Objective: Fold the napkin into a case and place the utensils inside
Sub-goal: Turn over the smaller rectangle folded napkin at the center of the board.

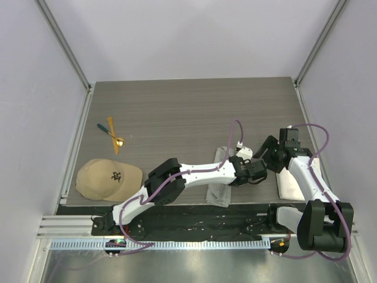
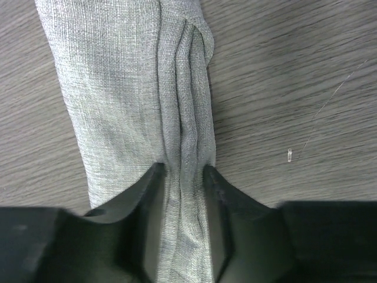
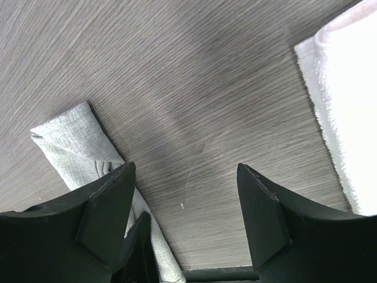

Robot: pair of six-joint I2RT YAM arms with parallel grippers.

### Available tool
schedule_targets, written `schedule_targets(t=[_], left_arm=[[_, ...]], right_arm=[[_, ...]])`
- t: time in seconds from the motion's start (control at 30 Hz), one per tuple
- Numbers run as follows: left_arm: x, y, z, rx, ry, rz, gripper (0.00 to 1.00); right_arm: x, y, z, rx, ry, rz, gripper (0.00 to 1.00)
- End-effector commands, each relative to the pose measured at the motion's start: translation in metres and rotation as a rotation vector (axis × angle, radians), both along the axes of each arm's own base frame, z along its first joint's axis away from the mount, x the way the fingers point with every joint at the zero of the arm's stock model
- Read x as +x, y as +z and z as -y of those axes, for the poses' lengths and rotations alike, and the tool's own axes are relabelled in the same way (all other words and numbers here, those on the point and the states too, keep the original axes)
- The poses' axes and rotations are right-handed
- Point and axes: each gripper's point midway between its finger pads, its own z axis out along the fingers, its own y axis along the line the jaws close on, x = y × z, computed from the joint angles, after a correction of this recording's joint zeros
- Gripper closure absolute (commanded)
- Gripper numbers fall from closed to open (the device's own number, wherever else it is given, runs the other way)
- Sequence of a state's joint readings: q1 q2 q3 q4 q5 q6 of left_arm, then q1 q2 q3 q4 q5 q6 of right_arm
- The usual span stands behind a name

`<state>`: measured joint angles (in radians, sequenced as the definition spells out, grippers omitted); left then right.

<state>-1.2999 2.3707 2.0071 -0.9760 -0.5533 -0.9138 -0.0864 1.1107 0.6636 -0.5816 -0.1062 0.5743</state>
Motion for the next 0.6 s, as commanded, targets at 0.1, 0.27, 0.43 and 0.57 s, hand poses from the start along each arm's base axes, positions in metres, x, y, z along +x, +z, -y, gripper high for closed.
schedule_targets(t=[0.1, 0.27, 0.43, 0.57], left_arm=[[0.007, 0.0, 0.002, -0.05, 0.022, -0.007, 0.82], [0.012, 0.02, 0.001, -0.096, 0.019, 0.002, 1.0], [0.015, 0.061, 0.007, -0.314, -0.034, -0.071, 1.0], [0.009, 0.068, 0.004, -0.497, -0.077, -0.185, 1.0]], right_arm=[[0.007, 0.004, 0.007, -0.017, -0.019, 0.032, 0.25], [0.008, 0.003, 0.008, -0.013, -0.021, 0.027, 0.26], [0.015, 0.006, 0.006, -0.005, 0.017, 0.034, 0.27], [0.022, 0.013, -0.001, 0.025, 0.058, 0.059, 0.29]])
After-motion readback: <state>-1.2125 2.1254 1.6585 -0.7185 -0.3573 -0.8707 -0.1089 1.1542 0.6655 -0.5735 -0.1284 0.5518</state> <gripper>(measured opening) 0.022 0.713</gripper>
